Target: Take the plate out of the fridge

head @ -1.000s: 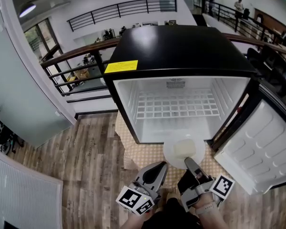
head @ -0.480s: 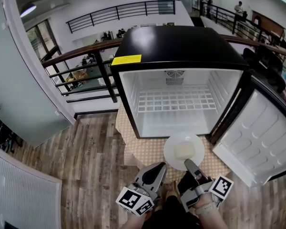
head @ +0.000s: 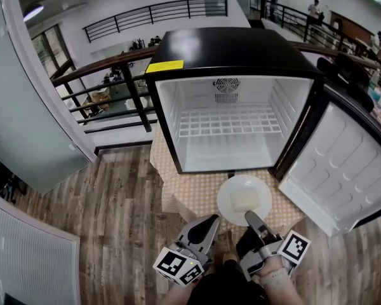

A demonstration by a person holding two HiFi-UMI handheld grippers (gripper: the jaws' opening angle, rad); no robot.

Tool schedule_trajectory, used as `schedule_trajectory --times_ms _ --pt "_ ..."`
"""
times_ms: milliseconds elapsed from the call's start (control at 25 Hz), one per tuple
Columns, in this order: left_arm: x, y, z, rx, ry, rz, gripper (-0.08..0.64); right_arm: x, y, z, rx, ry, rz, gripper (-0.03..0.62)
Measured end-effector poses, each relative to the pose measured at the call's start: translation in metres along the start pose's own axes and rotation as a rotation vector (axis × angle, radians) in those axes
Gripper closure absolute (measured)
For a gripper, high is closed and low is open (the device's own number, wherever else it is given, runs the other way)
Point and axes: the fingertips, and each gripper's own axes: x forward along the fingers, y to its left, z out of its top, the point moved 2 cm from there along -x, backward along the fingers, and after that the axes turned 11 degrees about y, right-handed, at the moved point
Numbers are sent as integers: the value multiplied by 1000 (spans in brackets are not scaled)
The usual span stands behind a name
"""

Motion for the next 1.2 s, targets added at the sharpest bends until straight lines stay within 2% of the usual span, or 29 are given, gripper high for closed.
schedule_trajectory --times_ms 160,560,1200 --pt "-3 -5 -1 4 -2 -6 548 -7 -4 -4 8 -1 -10 531" --pt "-10 -14 -2 11 -6 19 548 -17 2 -10 -33 19 28 531" --pt "-29 -92 -31 14 -3 35 548 -95 2 -24 -10 42 16 531"
